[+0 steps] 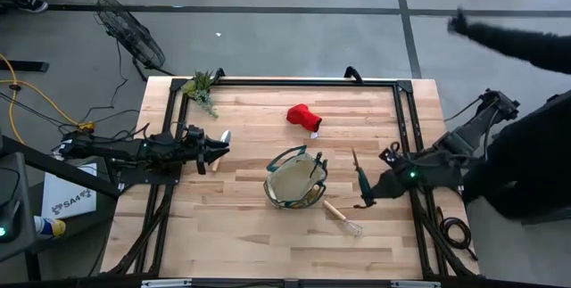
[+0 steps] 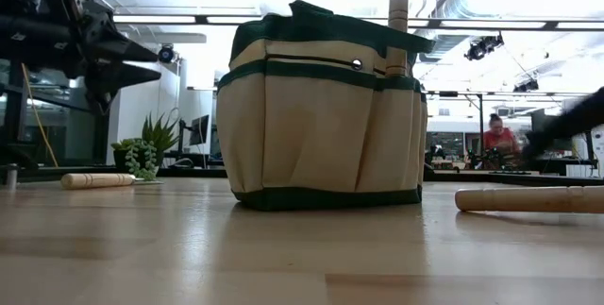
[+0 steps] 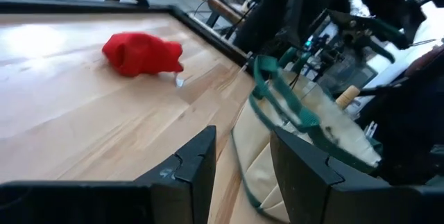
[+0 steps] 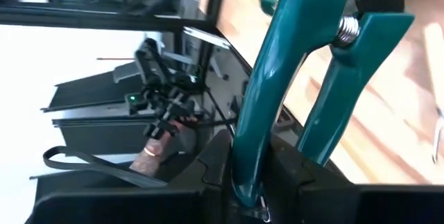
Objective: Pick & Place Garden tools in Gardening bag
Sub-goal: Put the green shear scissors into the white gardening bag
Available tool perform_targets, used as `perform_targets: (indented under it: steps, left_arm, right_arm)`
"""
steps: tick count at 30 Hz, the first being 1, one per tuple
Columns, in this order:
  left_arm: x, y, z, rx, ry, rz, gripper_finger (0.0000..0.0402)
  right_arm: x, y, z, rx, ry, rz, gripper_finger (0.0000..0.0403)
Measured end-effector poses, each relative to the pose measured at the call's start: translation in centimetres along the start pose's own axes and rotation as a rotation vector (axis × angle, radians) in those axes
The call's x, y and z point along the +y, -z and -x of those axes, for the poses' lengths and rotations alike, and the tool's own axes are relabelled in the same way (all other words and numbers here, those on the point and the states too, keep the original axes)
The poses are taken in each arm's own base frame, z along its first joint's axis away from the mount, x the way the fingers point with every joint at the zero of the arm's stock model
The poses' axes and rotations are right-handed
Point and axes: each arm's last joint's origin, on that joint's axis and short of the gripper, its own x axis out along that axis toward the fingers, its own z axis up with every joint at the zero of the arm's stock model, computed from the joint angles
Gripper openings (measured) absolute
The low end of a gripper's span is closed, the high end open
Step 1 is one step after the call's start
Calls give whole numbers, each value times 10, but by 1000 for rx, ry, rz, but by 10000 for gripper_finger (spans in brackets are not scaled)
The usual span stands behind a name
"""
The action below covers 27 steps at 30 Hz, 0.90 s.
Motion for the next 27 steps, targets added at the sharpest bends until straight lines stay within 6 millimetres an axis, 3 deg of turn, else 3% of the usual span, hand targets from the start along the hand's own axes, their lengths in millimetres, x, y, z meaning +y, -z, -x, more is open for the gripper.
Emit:
perform_targets:
  steps: [17,21,27]
  left_arm:
    - [-5,-8,0,-86,34,-39,134]
    - [-14,-20,0,-191,116,-150,134]
    - [-37,-50,-4,-249,100,-376,134]
  right_arm:
    - [14,-43,-4,-41,-123,70,44]
    - [15,-54,-5,-71,-142,60,44]
    - [15,-72,-8,-98,-145,27,44]
